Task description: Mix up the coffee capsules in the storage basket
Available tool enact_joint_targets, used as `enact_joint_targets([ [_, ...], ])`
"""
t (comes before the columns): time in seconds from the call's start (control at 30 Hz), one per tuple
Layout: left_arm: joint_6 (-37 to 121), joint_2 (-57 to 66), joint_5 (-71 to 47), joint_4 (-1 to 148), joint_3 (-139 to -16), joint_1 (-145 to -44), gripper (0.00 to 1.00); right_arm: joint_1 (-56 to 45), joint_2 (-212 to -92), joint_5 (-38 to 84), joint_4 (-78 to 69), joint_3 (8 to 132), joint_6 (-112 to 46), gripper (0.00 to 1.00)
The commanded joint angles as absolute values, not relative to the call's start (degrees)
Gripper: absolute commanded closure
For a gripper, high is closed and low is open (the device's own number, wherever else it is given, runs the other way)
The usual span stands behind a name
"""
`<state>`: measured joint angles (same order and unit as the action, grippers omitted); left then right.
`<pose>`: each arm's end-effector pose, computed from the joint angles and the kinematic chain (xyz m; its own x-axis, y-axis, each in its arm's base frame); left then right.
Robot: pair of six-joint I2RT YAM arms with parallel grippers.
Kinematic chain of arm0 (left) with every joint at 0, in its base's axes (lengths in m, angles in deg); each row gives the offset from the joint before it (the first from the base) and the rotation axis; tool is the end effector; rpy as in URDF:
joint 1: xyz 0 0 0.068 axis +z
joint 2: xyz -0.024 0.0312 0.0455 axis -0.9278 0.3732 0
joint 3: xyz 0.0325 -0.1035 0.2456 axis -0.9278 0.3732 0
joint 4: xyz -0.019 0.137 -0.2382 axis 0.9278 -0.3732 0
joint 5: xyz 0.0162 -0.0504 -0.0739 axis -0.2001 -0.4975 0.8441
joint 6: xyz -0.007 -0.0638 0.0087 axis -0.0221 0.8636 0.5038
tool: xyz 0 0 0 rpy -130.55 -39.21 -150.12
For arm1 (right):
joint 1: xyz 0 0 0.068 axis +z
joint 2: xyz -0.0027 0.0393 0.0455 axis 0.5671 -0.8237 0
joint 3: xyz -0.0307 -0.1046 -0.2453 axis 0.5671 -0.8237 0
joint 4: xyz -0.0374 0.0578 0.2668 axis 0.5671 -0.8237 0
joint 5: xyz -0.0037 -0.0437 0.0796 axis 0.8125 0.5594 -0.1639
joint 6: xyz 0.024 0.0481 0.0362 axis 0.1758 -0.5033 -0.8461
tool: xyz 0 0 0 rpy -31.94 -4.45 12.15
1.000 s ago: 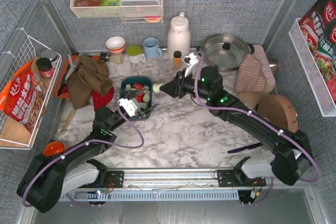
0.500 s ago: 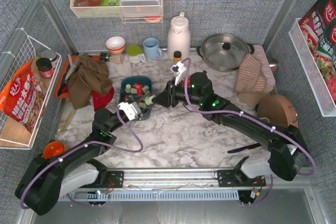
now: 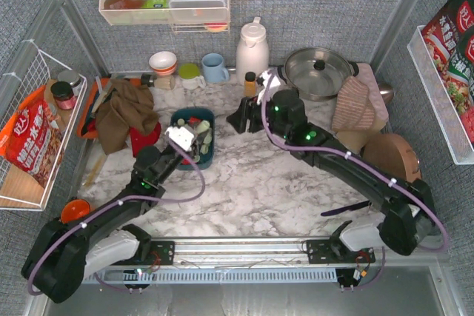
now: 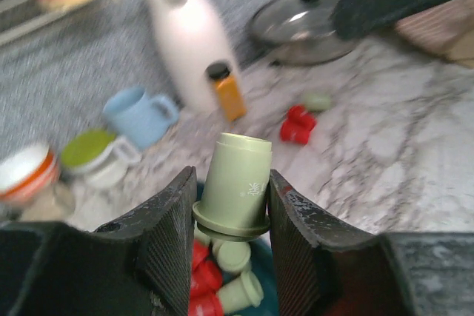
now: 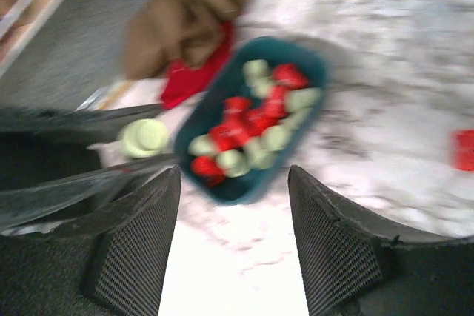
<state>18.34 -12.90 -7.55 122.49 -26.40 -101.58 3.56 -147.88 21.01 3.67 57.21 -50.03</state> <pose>0.1997 -0.1452 0.2562 0.3526 0.0168 -0.9356 0.6535 0.7112 0.2590 0.2708 0.2236 0.3473 -0.3799 0.2061 -0.9018 -0.6444 0.6404 0.4178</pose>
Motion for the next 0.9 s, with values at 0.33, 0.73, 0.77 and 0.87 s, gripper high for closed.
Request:
enact_joint_targets([
  [0.33, 38.7, 3.9, -20.0, 104.9, -35.6, -91.4, 0.66, -13.6, -178.2, 39.4, -14.3, 79.7, -41.0, 0.38],
  [0.73, 42.9, 9.5, -20.3, 100.8, -39.0, -89.3, 0.2, -21.5, -198.8, 27.0, -32.7, 101.3, -28.2, 0.38],
  [0.77, 42.9, 9.5, -20.4, 100.9, -39.0, -89.2, 0.18, -21.5, -199.3, 26.9, -33.0, 101.7, -27.9, 0.39],
  [0.87, 42.5, 8.7, -21.1, 101.2, -39.0, -89.3, 0.12, -21.7, -200.0, 25.3, -34.3, 102.9, -27.3, 0.39],
])
